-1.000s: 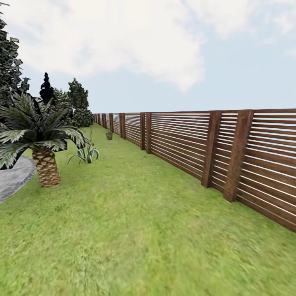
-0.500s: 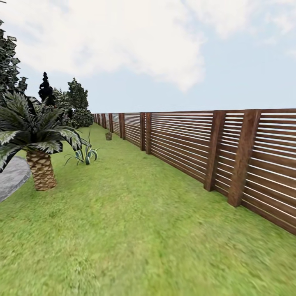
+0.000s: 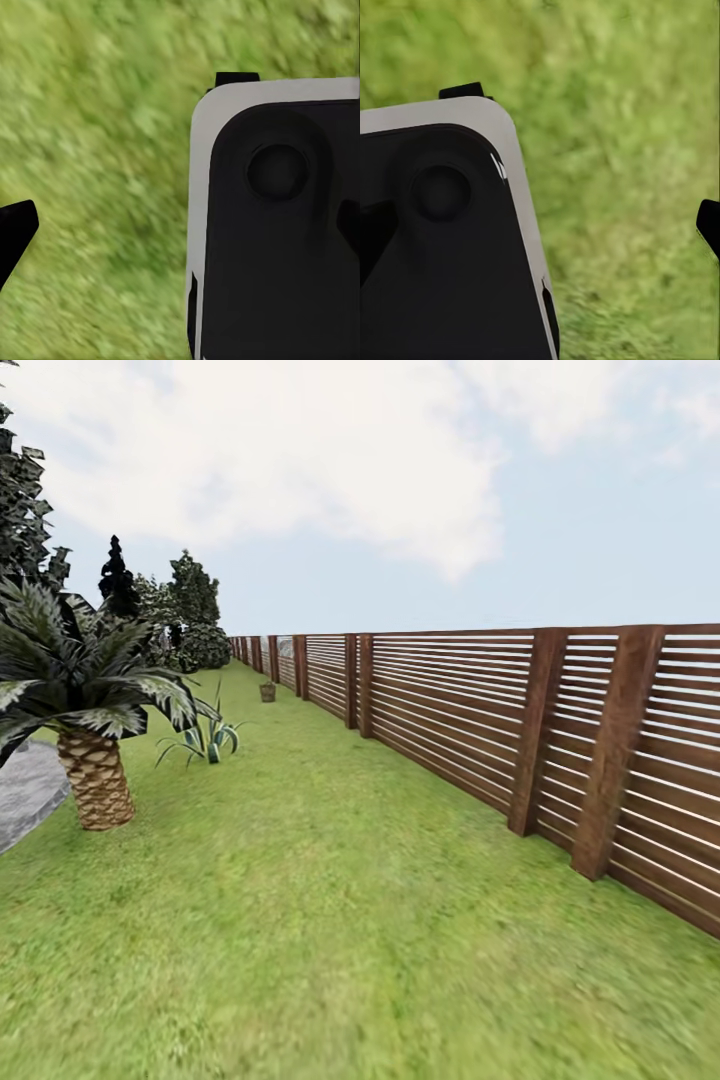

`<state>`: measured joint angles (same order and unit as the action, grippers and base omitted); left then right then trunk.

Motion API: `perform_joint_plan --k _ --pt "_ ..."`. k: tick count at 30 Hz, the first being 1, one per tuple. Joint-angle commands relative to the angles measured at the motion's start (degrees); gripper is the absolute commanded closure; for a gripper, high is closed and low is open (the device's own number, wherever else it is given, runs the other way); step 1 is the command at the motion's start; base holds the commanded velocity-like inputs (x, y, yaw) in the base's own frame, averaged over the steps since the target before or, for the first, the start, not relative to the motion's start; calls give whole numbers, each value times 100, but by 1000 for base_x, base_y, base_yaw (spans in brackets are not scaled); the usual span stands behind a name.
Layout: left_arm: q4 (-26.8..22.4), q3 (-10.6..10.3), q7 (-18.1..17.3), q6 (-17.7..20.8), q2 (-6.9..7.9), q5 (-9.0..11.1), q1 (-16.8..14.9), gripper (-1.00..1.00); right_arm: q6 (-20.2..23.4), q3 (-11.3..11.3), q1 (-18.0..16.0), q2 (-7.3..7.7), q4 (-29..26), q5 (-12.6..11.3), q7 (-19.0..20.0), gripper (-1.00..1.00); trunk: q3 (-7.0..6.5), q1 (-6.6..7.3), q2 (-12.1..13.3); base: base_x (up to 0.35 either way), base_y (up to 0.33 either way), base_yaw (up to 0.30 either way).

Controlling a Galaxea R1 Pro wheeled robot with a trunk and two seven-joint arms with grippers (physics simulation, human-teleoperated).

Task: Take the three Easter eggs out of the wicker basket on the lawn in the garden, then place them on the lawn next to a single tree (choose any tree) so that all three eggs are next to the same tree and none are left in the basket.

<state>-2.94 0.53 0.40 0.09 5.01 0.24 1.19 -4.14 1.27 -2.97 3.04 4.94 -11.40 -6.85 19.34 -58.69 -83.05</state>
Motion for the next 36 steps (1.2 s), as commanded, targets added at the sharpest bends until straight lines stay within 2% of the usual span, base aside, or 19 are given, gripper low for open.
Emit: perform_joint_plan --k 1,8,36 --pt "-13 3 6 1 0 2 4 -100 -43 14 -11 1 24 -45 3 -100 5 -4 -3 319 0 213" --pt "-12 2 4 0 0 2 4 -100 -43 13 -11 3 24 -46 8 -100 5 -4 -3 319 0 143" --pt "-13 1 6 0 0 2 4 -100 -43 13 -11 3 24 -46 8 -100 5 -4 -3 319 0 2"
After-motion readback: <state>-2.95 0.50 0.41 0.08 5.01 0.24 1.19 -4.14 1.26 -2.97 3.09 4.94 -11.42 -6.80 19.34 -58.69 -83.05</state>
